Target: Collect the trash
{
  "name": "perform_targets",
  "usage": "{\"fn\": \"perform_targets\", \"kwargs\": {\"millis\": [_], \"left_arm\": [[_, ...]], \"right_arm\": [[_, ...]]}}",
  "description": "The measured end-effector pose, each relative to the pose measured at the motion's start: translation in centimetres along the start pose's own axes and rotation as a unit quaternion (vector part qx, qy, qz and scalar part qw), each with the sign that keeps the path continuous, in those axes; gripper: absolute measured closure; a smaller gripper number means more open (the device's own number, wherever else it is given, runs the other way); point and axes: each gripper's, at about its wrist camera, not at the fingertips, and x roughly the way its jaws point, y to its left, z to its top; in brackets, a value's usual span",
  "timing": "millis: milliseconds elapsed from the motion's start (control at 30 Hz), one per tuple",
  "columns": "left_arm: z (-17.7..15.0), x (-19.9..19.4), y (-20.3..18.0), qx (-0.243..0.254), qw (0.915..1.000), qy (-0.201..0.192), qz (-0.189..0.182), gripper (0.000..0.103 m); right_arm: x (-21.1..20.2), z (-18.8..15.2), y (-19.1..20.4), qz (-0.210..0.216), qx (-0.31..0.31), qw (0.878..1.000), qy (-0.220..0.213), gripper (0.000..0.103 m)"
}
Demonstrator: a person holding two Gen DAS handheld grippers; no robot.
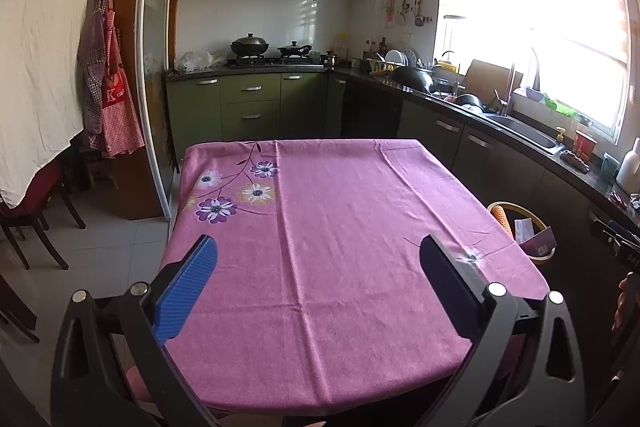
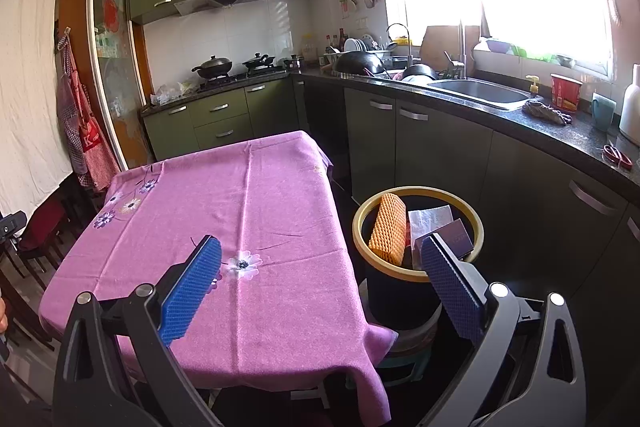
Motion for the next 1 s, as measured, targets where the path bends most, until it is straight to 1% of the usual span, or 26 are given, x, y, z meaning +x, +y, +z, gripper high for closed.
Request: {"fn": "perform_targets", "kwargs": {"millis": [1000], "left_arm": [[-0.20,0.20,-0.58,0.004,1.0000,0.005,-0.005,0.007]], "right_arm": [[0.21,-0.15,0.14,0.000,0.004,1.000,0.000,0.005]]}}
